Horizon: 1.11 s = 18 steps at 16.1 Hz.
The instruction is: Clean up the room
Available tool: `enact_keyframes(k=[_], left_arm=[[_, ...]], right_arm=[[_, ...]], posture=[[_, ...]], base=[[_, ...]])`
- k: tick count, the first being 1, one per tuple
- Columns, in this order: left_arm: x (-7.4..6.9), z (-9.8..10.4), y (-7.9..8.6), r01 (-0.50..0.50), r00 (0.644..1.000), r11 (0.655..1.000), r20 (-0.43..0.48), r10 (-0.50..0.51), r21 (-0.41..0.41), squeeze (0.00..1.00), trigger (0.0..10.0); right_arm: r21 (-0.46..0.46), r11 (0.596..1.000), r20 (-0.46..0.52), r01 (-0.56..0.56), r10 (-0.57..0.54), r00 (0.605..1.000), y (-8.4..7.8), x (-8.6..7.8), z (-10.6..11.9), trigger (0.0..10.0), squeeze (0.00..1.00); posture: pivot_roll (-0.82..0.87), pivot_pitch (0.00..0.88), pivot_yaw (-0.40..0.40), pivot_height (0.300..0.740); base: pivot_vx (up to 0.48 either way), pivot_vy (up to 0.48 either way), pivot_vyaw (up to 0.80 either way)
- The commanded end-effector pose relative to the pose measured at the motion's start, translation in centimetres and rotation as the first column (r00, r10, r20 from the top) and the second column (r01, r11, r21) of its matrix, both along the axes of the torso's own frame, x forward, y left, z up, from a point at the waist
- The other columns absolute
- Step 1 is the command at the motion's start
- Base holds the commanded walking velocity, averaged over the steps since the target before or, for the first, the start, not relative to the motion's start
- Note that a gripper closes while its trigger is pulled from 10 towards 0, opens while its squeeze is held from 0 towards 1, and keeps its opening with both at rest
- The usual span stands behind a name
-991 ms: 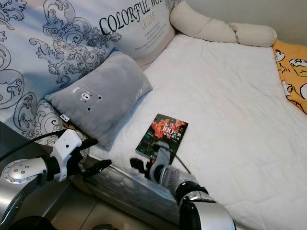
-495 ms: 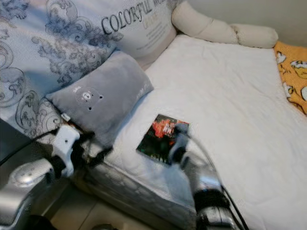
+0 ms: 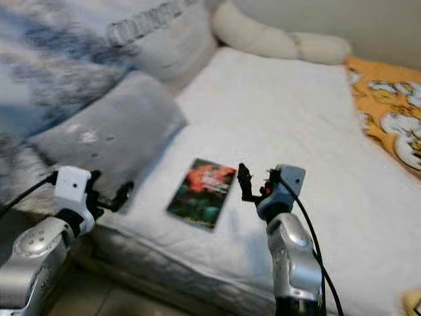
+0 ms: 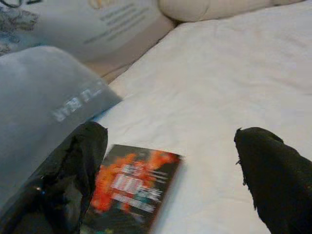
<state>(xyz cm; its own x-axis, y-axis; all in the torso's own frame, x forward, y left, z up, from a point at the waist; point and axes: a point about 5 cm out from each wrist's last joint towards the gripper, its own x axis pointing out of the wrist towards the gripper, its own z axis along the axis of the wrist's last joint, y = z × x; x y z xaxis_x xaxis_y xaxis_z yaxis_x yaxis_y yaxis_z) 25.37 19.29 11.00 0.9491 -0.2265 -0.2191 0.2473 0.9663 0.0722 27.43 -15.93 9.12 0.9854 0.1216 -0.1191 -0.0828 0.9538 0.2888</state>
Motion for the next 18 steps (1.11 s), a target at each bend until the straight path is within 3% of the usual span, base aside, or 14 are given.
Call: enact_keyframes(k=[1, 3, 4, 7, 12, 18], left_arm=[[0.2, 0.2, 0.2, -0.02, 1.0, 1.0, 0.016, 0.02, 0.01, 0.21, 10.0], [0.0, -0.1, 0.5, -0.028, 1.0, 0.999, 0.013, 0.028, 0.039, 0.2, 10.0], [0.3, 0.1, 0.4, -0.036, 0.999, 0.998, 0.021, 0.035, 0.049, 0.21, 10.0], [1.2, 0.6, -0.2, -0.035, 0.999, 0.999, 0.04, 0.033, 0.042, 0.2, 10.0], [1.6, 0.3, -0.5, -0.04, 0.998, 0.999, 0.039, 0.039, 0.029, 0.21, 10.0], [1.9, 0.3, -0.8, -0.028, 0.999, 0.998, 0.041, 0.026, 0.05, 0.2, 10.0]], right_arm=[[-0.024, 0.999, -0.008, 0.043, -0.044, 0.999, -0.3, -0.3, 0.1, 10.0, 1.0], [-0.039, 0.99, -0.006, 0.137, -0.137, 0.991, -1.6, -0.2, 0.0, 10.0, 1.0], [-0.066, 0.99, -0.014, 0.123, -0.125, 0.992, -1.8, 0.0, -0.1, 10.0, 1.0], [-0.13, 0.988, -0.05, 0.088, -0.095, 0.994, -0.8, 0.1, -1.0, 10.0, 1.0], [-0.185, 0.979, -0.086, 0.089, -0.106, 0.991, -0.4, 0.5, -1.3, 10.0, 1.0], [-0.212, 0.968, -0.165, 0.137, -0.174, 0.971, -1.2, 0.6, -2.7, 10.0, 1.0]], posture=[[0.06, 0.0, -0.022, 0.74], [0.07, 0.0, -0.017, 0.74], [0.09, 0.0, -0.024, 0.74], [0.1, 0.0, -0.015, 0.74], [0.08, 0.0, -0.017, 0.74], [0.12, 0.0, -0.024, 0.74]], base=[[0.0, -0.349, 0.0], [0.0, -0.345, 0.0], [0.0, -0.345, 0.0], [0.0, -0.345, 0.0], [0.0, -0.313, 0.0], [0.0, -0.284, -0.74]])
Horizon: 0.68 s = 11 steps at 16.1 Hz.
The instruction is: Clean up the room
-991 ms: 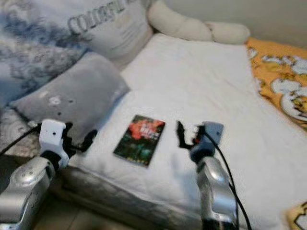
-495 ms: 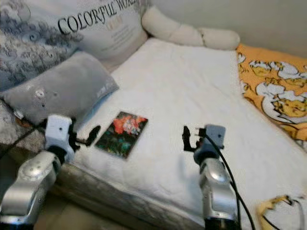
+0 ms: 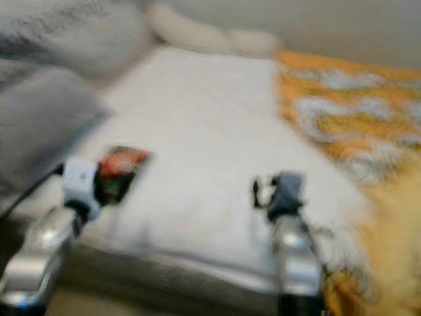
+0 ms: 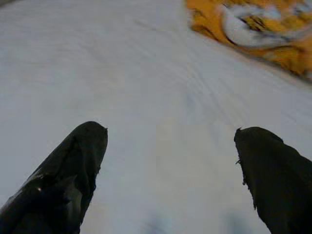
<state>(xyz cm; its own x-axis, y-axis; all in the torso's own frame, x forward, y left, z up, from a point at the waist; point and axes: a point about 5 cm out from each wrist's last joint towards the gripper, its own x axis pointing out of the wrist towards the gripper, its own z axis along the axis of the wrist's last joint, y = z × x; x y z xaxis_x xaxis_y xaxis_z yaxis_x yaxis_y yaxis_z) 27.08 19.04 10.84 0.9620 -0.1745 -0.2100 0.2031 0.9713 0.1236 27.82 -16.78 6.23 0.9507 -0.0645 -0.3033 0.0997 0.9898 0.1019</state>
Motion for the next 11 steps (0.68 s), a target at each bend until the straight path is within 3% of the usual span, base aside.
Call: enact_keyframes(k=[1, 9, 11], left_arm=[[0.41, 0.63, -0.41, 0.007, 1.0, 1.0, 0.021, -0.007, -0.005, 0.2, 10.0], [0.94, 0.44, -0.48, -0.006, 1.0, 1.0, 0.019, 0.007, -0.016, 0.18, 10.0], [0.93, 0.36, -0.58, -0.007, 1.0, 1.0, 0.018, 0.007, 0.007, 0.18, 10.0]], right_arm=[[-0.006, 1.0, -0.003, -0.007, 0.007, 1.0, 0.03, 0.18, 0.13, 10.0, 1.0], [-0.064, 0.997, 0.026, -0.042, 0.044, 0.999, 0.07, 1.02, 1.1, 10.0, 1.0], [-0.016, 0.996, 0.047, -0.082, 0.083, 0.995, 0.57, 0.97, 1.12, 10.0, 1.0]], posture=[[0.11, 0.0, -0.012, 0.74], [0.09, 0.0, -0.017, 0.74], [0.12, 0.0, -0.025, 0.74]], base=[[0.0, 0.0, -0.8], [0.0, 0.0, -0.8], [0.0, 0.0, 0.0]])
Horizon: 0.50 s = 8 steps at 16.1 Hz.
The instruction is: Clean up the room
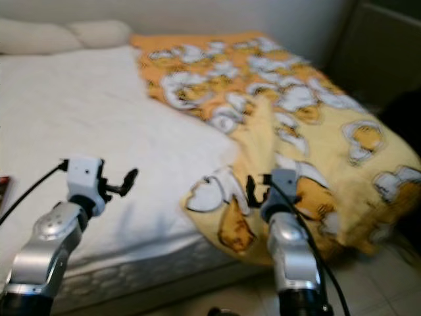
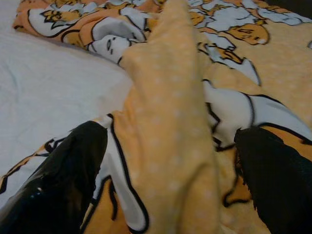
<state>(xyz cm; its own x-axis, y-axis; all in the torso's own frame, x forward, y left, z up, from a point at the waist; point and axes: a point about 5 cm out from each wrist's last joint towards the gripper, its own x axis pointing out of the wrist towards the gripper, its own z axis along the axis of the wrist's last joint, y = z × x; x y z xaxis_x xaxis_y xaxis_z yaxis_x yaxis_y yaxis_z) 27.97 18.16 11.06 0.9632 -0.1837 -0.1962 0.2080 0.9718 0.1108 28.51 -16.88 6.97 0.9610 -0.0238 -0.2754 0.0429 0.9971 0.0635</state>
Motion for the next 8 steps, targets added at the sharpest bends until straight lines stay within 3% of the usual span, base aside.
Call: enact_keyframes(k=[1, 4, 6, 7, 8], left_arm=[[0.1, 0.2, 0.3, -0.012, 1.0, 1.0, 0.009, 0.012, 0.028, 0.18, 10.0], [0.5, 0.6, 0.8, -0.041, 0.999, 0.999, 0.021, 0.04, 0.005, 0.18, 10.0], [0.4, 0.3, 0.6, -0.039, 0.999, 0.999, 0.012, 0.039, 0.004, 0.18, 10.0], [0.4, 0.2, 0.5, -0.04, 0.999, 0.999, 0.01, 0.04, 0.003, 0.17, 10.0], [0.5, 0.2, 0.4, -0.038, 0.999, 0.999, 0.012, 0.038, -0.002, 0.17, 10.0]], right_arm=[[0.039, 0.999, 0.017, -0.033, 0.032, 0.999, 0.8, 0.3, 0.4, 10.0, 1.0], [0.032, 0.992, 0.007, -0.123, 0.123, 0.992, 2.4, 0.2, 0.2, 10.0, 1.0], [0.051, 0.983, 0.014, -0.179, 0.179, 0.984, 3.0, 0.1, 0.4, 10.0, 0.66], [0.053, 0.981, 0.014, -0.184, 0.184, 0.983, 3.0, 0.1, 0.5, 10.0, 0.0], [0.045, 0.981, 0.009, -0.19, 0.19, 0.982, 3.0, 0.2, 0.5, 10.0, 0.0]], posture=[[0.12, 0.0, -0.025, 0.74], [0.1, 0.0, -0.004, 0.74], [0.09, 0.0, -0.01, 0.74], [0.09, 0.0, -0.013, 0.74], [0.1, 0.0, -0.016, 0.74]], base=[[0.0, 0.0, 0.0], [0.0, 0.0, 0.0], [0.0, 0.0, 0.0], [0.0, 0.0, 0.0], [0.0, 0.0, 0.0]])
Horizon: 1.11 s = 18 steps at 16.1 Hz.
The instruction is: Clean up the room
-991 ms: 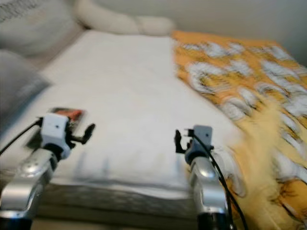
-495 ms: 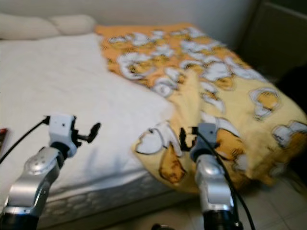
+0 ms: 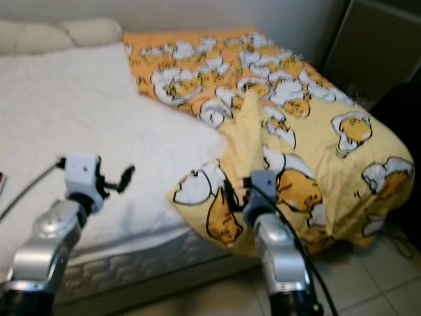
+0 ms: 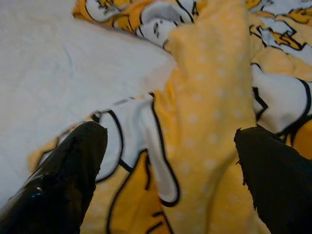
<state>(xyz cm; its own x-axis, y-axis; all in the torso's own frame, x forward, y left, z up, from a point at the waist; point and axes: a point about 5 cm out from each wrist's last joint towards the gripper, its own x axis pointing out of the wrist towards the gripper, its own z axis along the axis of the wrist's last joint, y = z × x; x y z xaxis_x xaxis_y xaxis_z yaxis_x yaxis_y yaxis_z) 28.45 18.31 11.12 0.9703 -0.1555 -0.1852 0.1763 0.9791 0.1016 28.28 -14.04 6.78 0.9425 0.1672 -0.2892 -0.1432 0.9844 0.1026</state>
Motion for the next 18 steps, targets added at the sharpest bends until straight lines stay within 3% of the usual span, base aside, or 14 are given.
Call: enact_keyframes(k=[1, 6, 7, 11, 13, 14, 18], left_arm=[[0.1, 0.2, 0.2, -0.002, 1.0, 1.0, 0.009, 0.002, -0.001, 0.18, 10.0], [0.1, 0.5, 0.7, -0.019, 1.0, 1.0, 0.021, 0.019, -0.025, 0.2, 10.0], [0.1, 0.5, 0.9, -0.036, 0.999, 0.999, 0.021, 0.036, -0.035, 0.2, 10.0], [0.0, 0.1, 1.0, -0.045, 0.999, 0.998, 0.012, 0.046, -0.05, 0.2, 10.0], [0.0, 0.1, 1.1, -0.048, 0.999, 0.998, 0.012, 0.048, -0.052, 0.21, 10.0], [0.0, 0.1, 1.1, -0.049, 0.999, 0.998, 0.013, 0.049, -0.051, 0.2, 10.0], [0.0, 0.3, 1.4, -0.05, 0.999, 0.998, 0.013, 0.051, -0.04, 0.2, 10.0]], right_arm=[[0.0, 1.0, 0.014, -0.023, 0.023, 1.0, 0.3, 0.4, 0.7, 10.0, 0.0], [-0.011, 0.992, 0.033, -0.126, 0.126, 0.991, 1.2, 0.0, 0.7, 10.0, 0.0], [-0.015, 0.983, 0.045, -0.181, 0.182, 0.982, 1.9, -0.2, 1.0, 10.0, 0.0], [-0.027, 0.979, 0.045, -0.204, 0.205, 0.978, 1.6, -0.2, 1.4, 10.0, 0.0], [-0.023, 0.983, 0.046, -0.182, 0.183, 0.982, 1.5, -0.2, 1.4, 10.0, 0.0], [0.011, 0.989, 0.036, -0.147, 0.146, 0.989, 1.3, -0.2, 1.2, 10.0, 0.0], [-0.007, 0.994, 0.014, -0.106, 0.106, 0.994, 1.3, -0.2, 0.4, 10.0, 0.0]], posture=[[0.1, 0.0, -0.017, 0.74], [0.12, 0.0, -0.02, 0.74], [0.1, 0.0, -0.009, 0.74], [0.08, 0.0, -0.019, 0.74], [0.09, 0.0, -0.022, 0.74], [0.09, 0.0, -0.024, 0.74], [0.11, 0.0, -0.018, 0.74]], base=[[0.0, 0.0, 0.0], [0.0, 0.0, 0.0], [0.289, 0.0, 0.8], [0.303, 0.0, 0.8], [0.328, 0.0, 0.8], [0.334, 0.0, 0.0], [0.332, 0.0, 0.0]])
